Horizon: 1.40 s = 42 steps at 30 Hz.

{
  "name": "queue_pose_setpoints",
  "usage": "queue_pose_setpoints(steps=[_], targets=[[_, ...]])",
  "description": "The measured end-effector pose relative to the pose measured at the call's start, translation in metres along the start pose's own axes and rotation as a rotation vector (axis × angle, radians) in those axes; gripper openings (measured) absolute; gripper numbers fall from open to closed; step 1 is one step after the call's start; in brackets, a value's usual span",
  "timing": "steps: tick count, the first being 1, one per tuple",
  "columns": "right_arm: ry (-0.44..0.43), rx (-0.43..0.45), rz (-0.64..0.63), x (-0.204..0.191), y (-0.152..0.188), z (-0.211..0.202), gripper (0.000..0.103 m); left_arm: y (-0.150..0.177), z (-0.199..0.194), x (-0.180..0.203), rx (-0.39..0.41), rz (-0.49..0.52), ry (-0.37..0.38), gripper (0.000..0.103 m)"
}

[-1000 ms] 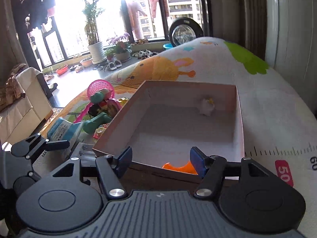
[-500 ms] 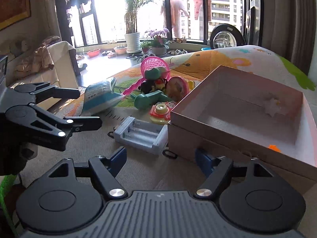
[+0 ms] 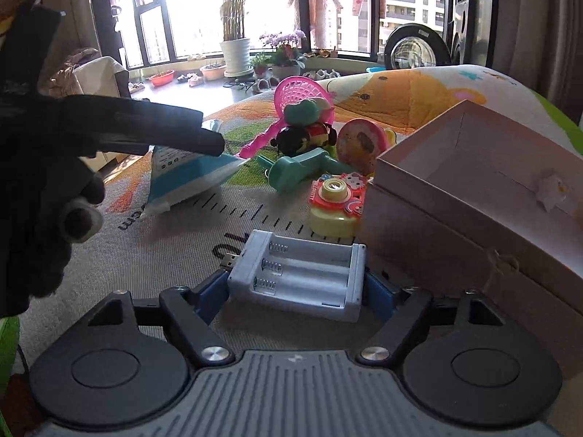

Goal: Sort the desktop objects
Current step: 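Grasp the white battery holder with the right tool while the left grasps the blue tissue pack, then carry the battery holder and tissue pack into the pink box and release both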

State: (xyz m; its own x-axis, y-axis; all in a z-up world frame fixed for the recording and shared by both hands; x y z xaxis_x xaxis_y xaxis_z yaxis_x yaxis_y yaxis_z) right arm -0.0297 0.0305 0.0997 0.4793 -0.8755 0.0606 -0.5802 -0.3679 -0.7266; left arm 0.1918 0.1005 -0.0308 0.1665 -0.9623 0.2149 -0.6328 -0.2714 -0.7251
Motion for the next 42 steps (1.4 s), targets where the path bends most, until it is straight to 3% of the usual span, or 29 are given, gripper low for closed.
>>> queue_pose_setpoints(steps=[3, 6, 8, 12, 16, 20, 25, 29, 34, 37, 42], targets=[[-0.002, 0.001, 0.004, 0.011, 0.024, -0.026, 0.08, 0.002, 0.014, -0.002, -0.029, 0.012, -0.038, 0.103], [0.004, 0.015, 0.02, 0.028, 0.043, -0.047, 0.081, 0.015, 0.017, -0.002, -0.072, 0.028, -0.018, 0.102], [0.02, 0.036, 0.041, 0.041, 0.046, -0.057, 0.087, 0.023, 0.013, 0.0, -0.077, 0.048, -0.008, 0.087], [0.073, 0.082, 0.081, 0.069, 0.036, -0.068, 0.088, 0.035, -0.006, 0.009, -0.072, 0.1, 0.041, 0.069], [0.094, 0.118, 0.147, 0.098, 0.021, -0.061, 0.088, 0.052, -0.028, 0.023, -0.075, 0.181, 0.099, 0.064], [0.163, 0.135, 0.145, 0.111, 0.016, -0.058, 0.088, 0.083, -0.051, 0.047, -0.101, 0.287, 0.205, 0.064], [0.084, 0.143, 0.108, 0.089, 0.024, -0.07, 0.097, 0.116, -0.078, 0.069, -0.133, 0.415, 0.325, 0.071], [0.037, 0.094, 0.003, 0.055, 0.035, -0.067, 0.1, 0.121, -0.087, 0.068, -0.105, 0.467, 0.308, 0.09], [0.045, 0.016, -0.016, 0.032, 0.039, -0.041, 0.1, 0.104, -0.085, 0.055, -0.083, 0.423, 0.263, 0.094], [0.044, -0.005, -0.009, 0.028, 0.039, -0.036, 0.083, 0.103, -0.084, 0.059, -0.092, 0.418, 0.277, 0.095], [0.049, 0.013, -0.001, 0.029, 0.044, -0.061, 0.079, 0.113, -0.078, 0.074, -0.108, 0.458, 0.287, 0.095]])
Point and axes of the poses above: each gripper's, at about its wrist camera, not at the fingertips, and z roughly the way its jaws point, x to its right, y to its underside, the point moved 9 cm from there along z, roughly the way its jaws point, and after that the axes turned 9 degrees about -z, right-handed, at the moved point
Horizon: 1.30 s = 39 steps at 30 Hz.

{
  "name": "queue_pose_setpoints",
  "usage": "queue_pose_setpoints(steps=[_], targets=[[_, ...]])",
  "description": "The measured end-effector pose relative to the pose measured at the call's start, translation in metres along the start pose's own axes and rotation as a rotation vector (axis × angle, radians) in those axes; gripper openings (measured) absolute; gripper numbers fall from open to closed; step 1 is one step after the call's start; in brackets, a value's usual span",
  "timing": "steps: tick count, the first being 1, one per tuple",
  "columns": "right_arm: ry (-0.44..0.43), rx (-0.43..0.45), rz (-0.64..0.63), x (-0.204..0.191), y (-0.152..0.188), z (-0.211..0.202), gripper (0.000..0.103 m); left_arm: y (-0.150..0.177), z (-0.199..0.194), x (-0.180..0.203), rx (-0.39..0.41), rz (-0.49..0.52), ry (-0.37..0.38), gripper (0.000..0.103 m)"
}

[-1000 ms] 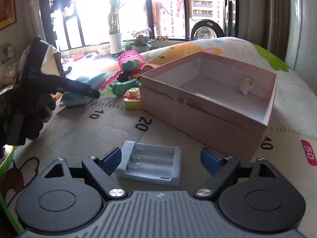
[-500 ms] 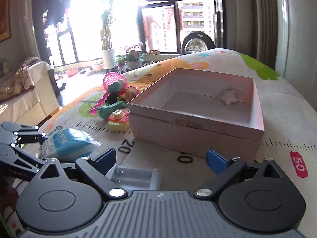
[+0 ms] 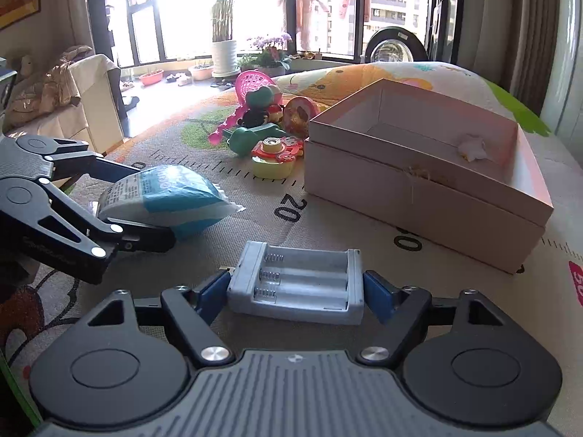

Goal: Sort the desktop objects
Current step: 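Carry the battery holder and tissue pack into the pink box and release both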

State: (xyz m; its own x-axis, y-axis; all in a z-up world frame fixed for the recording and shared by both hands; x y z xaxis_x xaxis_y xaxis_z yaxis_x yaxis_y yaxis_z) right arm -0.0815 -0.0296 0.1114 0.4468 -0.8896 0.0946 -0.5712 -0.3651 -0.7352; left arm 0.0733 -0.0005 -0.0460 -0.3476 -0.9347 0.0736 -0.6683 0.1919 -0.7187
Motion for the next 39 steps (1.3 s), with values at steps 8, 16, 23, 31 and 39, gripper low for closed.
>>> queue_pose_setpoints(steps=[8, 16, 23, 31, 39], targets=[[0.045, 0.082, 0.064, 0.032, 0.0, -0.071, 0.078, -0.004, -0.004, 0.019, 0.015, 0.053, 0.01, 0.061], [0.201, 0.301, 0.108, 0.095, -0.07, -0.133, 0.078, -0.106, -0.053, 0.071, 0.311, 0.145, 0.105, 0.06], [0.283, 0.384, 0.171, 0.16, -0.138, -0.105, 0.087, -0.181, -0.015, 0.079, 0.337, 0.049, 0.128, 0.087], [0.24, 0.266, 0.214, 0.166, -0.127, -0.053, 0.091, -0.094, 0.001, 0.009, 0.244, 0.042, -0.03, 0.097], [0.282, 0.14, 0.238, 0.171, -0.128, 0.005, 0.091, -0.045, 0.01, -0.032, 0.175, -0.075, -0.042, 0.1]])
Point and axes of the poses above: each gripper's, at about its wrist camera, not at the fingertips, and z roughly the way its jaws point, x to its right, y to its underside, the point moved 9 cm from there along z, roughly the way its jaws point, and after that the axes turned 9 degrees about -z, right-handed, at the moved point
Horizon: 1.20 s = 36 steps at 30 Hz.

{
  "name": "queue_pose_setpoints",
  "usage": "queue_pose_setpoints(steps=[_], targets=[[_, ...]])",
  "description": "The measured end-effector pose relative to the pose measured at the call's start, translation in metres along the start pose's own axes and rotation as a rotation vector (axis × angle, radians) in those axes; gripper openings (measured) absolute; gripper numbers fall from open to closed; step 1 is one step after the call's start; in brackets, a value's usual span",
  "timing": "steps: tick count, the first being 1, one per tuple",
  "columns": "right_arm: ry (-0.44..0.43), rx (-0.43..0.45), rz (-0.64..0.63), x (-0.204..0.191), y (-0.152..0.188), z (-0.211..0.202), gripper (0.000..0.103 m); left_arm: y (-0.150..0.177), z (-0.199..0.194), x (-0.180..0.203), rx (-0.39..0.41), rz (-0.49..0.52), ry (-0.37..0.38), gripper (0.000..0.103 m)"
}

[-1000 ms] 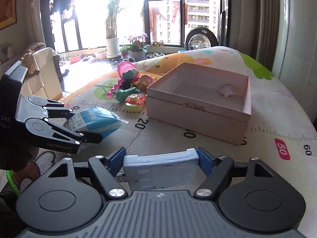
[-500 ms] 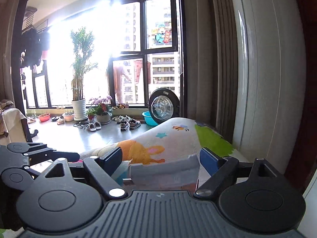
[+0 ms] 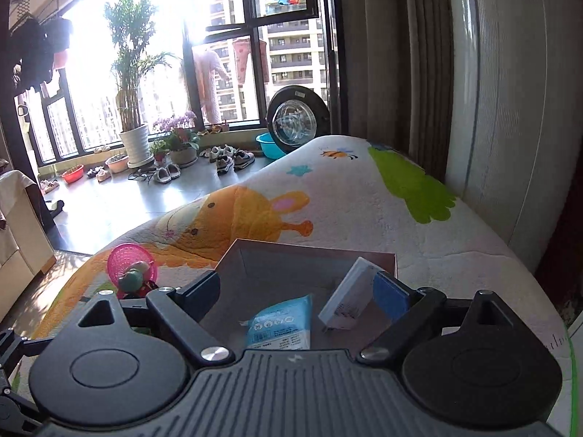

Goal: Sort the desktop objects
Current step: 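Carry the battery holder and tissue pack into the pink box and release both, then grasp the red-yellow lens toy with the right tool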

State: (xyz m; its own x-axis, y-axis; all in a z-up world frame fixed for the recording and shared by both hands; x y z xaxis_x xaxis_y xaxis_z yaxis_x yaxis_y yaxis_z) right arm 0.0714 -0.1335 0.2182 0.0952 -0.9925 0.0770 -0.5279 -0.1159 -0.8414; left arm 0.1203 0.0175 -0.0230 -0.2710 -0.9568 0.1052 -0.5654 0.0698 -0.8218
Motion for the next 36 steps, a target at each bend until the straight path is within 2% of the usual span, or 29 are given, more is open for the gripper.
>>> queue_pose_setpoints(steps=[2, 4, 6, 9, 12, 14, 16, 18, 21, 22, 23, 24, 30, 32, 36], targets=[[0.024, -0.027, 0.042, 0.011, 0.001, 0.016, 0.091, 0.003, -0.001, -0.003, -0.002, -0.015, 0.009, 0.1], [0.005, -0.058, 0.101, 0.014, 0.004, 0.03, 0.091, 0.008, -0.002, -0.006, -0.007, -0.03, 0.017, 0.1], [-0.029, -0.07, 0.101, 0.001, 0.002, 0.036, 0.088, 0.011, -0.002, -0.009, -0.013, -0.042, 0.012, 0.101], [-0.125, -0.078, 0.031, -0.05, -0.011, 0.04, 0.087, 0.008, 0.0, -0.016, -0.006, -0.056, -0.031, 0.101], [-0.234, -0.118, -0.062, -0.116, -0.02, 0.051, 0.076, 0.001, -0.002, -0.028, 0.027, -0.06, -0.081, 0.101], [-0.268, -0.156, -0.125, -0.152, -0.022, 0.066, 0.073, 0.0, -0.004, -0.037, 0.026, -0.08, -0.094, 0.102], [-0.232, -0.183, -0.241, -0.181, -0.02, 0.089, 0.073, 0.004, -0.006, -0.045, 0.009, -0.106, -0.094, 0.102], [-0.152, -0.213, -0.344, -0.196, -0.015, 0.113, 0.073, 0.008, -0.009, -0.051, -0.004, -0.129, -0.095, 0.102], [-0.104, -0.275, -0.377, -0.199, -0.001, 0.14, 0.072, 0.012, -0.016, -0.056, -0.003, -0.143, -0.091, 0.102], [-0.109, -0.289, -0.375, -0.2, 0.002, 0.142, 0.066, 0.013, -0.018, -0.058, -0.003, -0.147, -0.09, 0.102], [-0.129, -0.305, -0.372, -0.201, 0.007, 0.142, 0.051, 0.014, -0.02, -0.06, -0.004, -0.15, -0.089, 0.102], [-0.15, -0.309, -0.376, -0.204, 0.011, 0.137, 0.045, 0.015, -0.021, -0.061, -0.006, -0.151, -0.087, 0.102], [-0.243, -0.238, -0.499, -0.229, 0.026, 0.077, 0.032, 0.019, -0.023, -0.05, -0.024, -0.143, -0.052, 0.102], [-0.322, -0.258, -0.48, -0.232, 0.033, 0.054, 0.017, 0.02, -0.022, -0.044, -0.032, -0.134, -0.042, 0.102], [-0.382, -0.275, -0.499, -0.228, 0.058, 0.016, 0.016, 0.023, -0.021, -0.033, -0.053, -0.102, -0.051, 0.102]])
Point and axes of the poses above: each gripper's, at about its wrist camera, not at the fingertips, and z roughly the way its jaws point, x to its right, y to its underside, the point moved 9 cm from there along z, roughly the way its jaws point, and after that the axes turned 9 degrees about -z, right-handed, at the moved point
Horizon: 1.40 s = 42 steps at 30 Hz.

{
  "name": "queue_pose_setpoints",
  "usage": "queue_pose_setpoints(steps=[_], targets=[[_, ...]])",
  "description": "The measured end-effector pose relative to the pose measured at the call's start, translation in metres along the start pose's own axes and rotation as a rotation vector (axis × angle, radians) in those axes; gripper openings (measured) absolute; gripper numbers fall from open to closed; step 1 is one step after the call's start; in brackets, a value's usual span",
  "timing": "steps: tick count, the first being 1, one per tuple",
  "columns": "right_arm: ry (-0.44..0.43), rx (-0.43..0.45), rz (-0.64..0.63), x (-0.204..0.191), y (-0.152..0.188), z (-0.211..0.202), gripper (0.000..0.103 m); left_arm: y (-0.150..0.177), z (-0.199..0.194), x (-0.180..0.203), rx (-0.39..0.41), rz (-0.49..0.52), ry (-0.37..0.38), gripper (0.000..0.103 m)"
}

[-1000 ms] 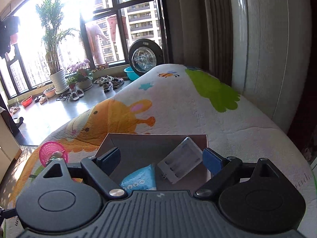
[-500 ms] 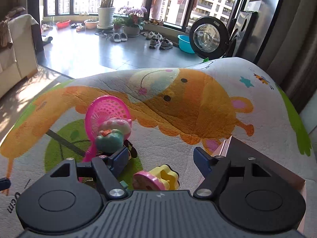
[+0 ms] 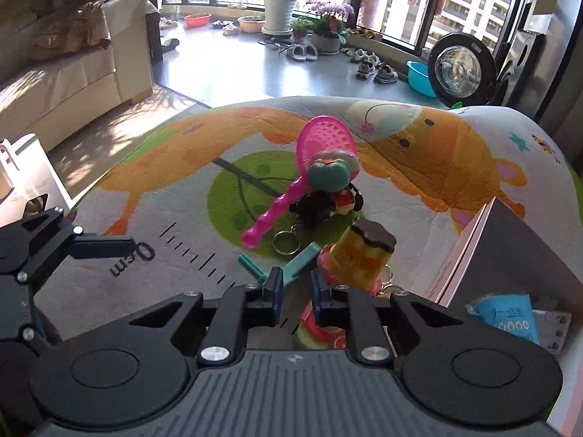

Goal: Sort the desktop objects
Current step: 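Grasp the red-yellow lens toy with the right tool, then grasp the teal key-shaped toy with the left tool while the right holds the lens toy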

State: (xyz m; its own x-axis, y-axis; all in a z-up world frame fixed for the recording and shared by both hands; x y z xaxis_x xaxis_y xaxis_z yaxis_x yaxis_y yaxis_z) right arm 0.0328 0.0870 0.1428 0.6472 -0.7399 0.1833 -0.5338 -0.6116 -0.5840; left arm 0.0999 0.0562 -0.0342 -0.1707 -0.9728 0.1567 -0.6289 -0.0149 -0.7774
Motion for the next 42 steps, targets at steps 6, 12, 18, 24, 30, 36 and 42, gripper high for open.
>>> queue_pose_setpoints(steps=[6, 12, 18, 24, 30, 36, 42], targets=[[0.004, 0.018, 0.085, 0.008, 0.053, -0.035, 0.016, 0.001, 0.003, 0.005, -0.016, -0.008, -0.07, 0.102], [0.05, 0.13, 0.162, 0.016, 0.066, -0.039, 0.056, -0.009, 0.009, -0.029, 0.028, -0.14, -0.341, 0.103], [0.045, 0.186, 0.204, 0.008, 0.048, -0.008, 0.066, -0.008, -0.002, -0.055, 0.029, -0.183, -0.355, 0.103], [0.145, 0.144, 0.205, 0.015, 0.03, 0.033, 0.066, -0.01, -0.01, -0.066, 0.046, -0.22, -0.332, 0.103], [0.121, 0.146, 0.233, 0.022, 0.041, 0.032, 0.04, -0.017, -0.006, -0.047, 0.058, -0.187, -0.236, 0.103], [0.083, 0.145, 0.287, 0.026, 0.098, -0.016, 0.04, -0.022, 0.011, 0.004, 0.066, -0.041, -0.118, 0.103], [0.215, 0.193, 0.373, 0.039, 0.169, -0.064, 0.055, -0.031, 0.052, 0.038, 0.05, 0.057, -0.126, 0.097]])
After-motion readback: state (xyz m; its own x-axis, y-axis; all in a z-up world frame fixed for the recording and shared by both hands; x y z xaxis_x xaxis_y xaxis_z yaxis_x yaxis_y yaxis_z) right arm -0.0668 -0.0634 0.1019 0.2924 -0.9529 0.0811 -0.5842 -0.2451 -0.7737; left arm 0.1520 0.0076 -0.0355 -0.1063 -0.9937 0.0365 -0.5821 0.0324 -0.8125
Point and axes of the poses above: each gripper's, at about its wrist camera, not at the fingertips, and z roughly the way its jaws point, x to its right, y to its underside, the point moved 9 cm from there along z, roughly the way its jaws point, and after that the axes turned 9 degrees about -z, right-handed, at the moved point
